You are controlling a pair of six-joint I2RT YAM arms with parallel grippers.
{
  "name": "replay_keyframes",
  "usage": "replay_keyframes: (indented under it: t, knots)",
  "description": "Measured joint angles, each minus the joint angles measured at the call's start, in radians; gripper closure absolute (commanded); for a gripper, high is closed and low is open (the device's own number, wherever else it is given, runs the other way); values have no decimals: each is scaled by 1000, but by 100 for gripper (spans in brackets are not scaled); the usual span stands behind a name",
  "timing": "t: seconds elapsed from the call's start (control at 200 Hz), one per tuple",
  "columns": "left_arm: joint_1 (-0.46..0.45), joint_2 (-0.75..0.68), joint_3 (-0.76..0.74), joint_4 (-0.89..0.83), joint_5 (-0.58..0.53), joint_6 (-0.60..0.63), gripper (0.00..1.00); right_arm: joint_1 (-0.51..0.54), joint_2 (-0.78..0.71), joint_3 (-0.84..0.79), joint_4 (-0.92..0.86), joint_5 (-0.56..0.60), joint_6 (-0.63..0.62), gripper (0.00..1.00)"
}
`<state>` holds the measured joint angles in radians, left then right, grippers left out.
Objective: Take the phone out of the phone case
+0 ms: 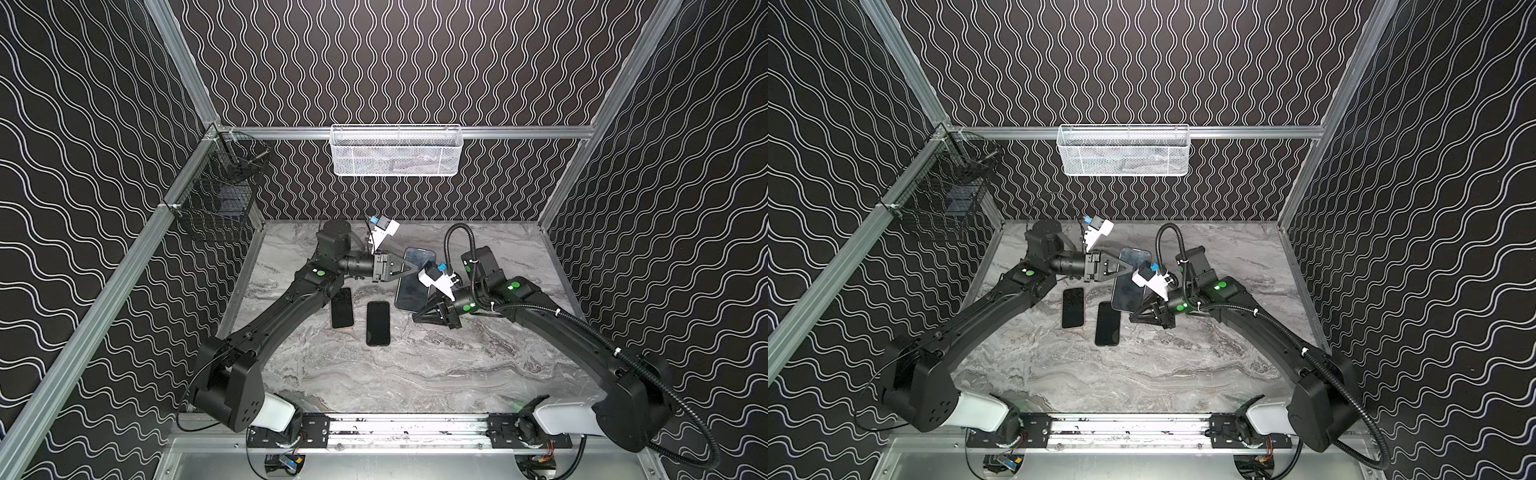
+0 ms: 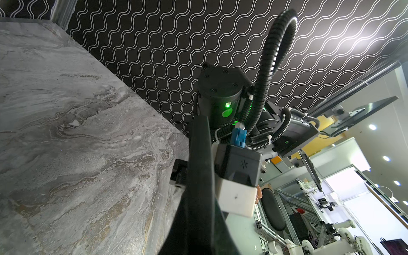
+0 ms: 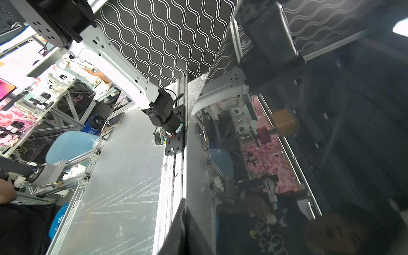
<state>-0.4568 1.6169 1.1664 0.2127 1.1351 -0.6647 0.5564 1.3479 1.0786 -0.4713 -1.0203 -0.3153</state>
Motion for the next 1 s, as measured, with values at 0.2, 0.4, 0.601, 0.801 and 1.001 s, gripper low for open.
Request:
replay_keyframes:
  t: [0.2,0.4,0.601,0.801,1.001]
  knots:
    - [0,8,-1,48,30,-43,100,10,-23,-30,51,18,17,91]
    - [0,12,2,69,51,-61,100,26,-48,-61,108,56,21,91]
    - [0,6,11,55,52,-38,100,43,-60,-91,173,108,20,90]
    - [0,6,-2,94,57,-61,100,53,-69,-121,232,130,20,89]
    - [2,0,-2,95,50,-61,100,54,-54,-110,238,132,19,88]
